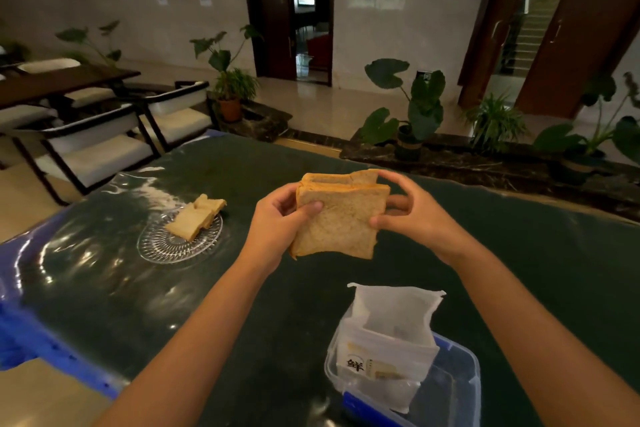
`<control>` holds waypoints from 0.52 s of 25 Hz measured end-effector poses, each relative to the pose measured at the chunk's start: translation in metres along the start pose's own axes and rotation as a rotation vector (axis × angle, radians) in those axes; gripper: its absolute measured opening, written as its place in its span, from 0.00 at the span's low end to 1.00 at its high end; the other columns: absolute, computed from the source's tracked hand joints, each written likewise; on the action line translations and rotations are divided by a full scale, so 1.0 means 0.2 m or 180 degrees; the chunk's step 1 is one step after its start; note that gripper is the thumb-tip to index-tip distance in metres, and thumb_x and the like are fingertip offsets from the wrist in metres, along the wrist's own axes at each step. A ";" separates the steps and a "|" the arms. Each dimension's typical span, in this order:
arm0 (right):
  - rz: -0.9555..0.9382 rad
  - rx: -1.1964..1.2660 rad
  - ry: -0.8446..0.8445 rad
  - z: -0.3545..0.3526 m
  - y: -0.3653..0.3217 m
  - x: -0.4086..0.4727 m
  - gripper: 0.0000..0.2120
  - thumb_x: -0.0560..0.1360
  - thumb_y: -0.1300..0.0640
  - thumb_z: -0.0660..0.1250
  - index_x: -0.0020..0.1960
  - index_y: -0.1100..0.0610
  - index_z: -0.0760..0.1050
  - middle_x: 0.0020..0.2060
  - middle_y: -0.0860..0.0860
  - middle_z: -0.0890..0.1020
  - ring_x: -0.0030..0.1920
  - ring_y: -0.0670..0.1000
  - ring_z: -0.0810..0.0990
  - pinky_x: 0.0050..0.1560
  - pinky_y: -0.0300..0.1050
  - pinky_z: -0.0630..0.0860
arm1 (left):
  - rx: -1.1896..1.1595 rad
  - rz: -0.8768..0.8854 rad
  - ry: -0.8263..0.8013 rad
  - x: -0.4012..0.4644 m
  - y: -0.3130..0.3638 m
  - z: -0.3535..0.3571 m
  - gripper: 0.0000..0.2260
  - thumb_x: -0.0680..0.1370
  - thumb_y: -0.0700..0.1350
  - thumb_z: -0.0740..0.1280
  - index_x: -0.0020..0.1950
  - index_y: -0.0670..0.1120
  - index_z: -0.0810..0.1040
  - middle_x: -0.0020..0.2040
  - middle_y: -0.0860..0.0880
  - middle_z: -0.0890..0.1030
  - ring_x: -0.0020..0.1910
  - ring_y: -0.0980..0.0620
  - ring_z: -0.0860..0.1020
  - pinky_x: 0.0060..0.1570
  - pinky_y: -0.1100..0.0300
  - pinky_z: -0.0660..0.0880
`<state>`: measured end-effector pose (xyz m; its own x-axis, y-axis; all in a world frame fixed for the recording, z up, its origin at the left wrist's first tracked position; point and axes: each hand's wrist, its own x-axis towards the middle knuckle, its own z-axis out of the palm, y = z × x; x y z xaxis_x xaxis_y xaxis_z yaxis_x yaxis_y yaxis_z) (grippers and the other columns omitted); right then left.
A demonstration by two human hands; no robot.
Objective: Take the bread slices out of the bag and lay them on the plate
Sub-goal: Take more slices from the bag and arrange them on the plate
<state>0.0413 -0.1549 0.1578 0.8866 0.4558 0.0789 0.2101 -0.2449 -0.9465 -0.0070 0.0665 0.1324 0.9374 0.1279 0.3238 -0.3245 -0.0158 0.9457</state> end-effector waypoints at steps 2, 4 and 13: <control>-0.0063 -0.0003 0.0020 0.15 -0.04 0.05 0.29 0.67 0.60 0.73 0.61 0.42 0.68 0.48 0.45 0.82 0.48 0.42 0.81 0.44 0.38 0.78 | -0.0121 -0.0019 0.0090 -0.01 0.01 -0.14 0.11 0.72 0.41 0.70 0.49 0.55 0.81 0.46 0.55 0.85 0.49 0.55 0.82 0.41 0.64 0.78; -0.0107 0.0011 0.0061 0.31 -0.09 0.10 0.24 0.67 0.60 0.73 0.59 0.44 0.71 0.47 0.44 0.81 0.46 0.39 0.81 0.41 0.35 0.78 | -0.0211 -0.0058 0.0174 -0.03 0.01 -0.30 0.11 0.73 0.40 0.69 0.49 0.55 0.81 0.47 0.54 0.85 0.50 0.54 0.82 0.41 0.63 0.79; -0.0060 0.0352 0.0047 1.28 -0.27 0.32 0.16 0.70 0.63 0.69 0.51 0.44 0.75 0.49 0.45 0.82 0.48 0.41 0.81 0.40 0.33 0.78 | -0.0278 -0.0335 0.0249 -0.15 0.00 -1.27 0.09 0.72 0.39 0.70 0.49 0.50 0.82 0.46 0.50 0.85 0.48 0.51 0.83 0.40 0.62 0.79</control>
<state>-0.0194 0.1066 0.1342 0.8890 0.4466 0.1009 0.1808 -0.1400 -0.9735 -0.0678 0.3153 0.1158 0.9553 0.2014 0.2166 -0.2379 0.0876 0.9673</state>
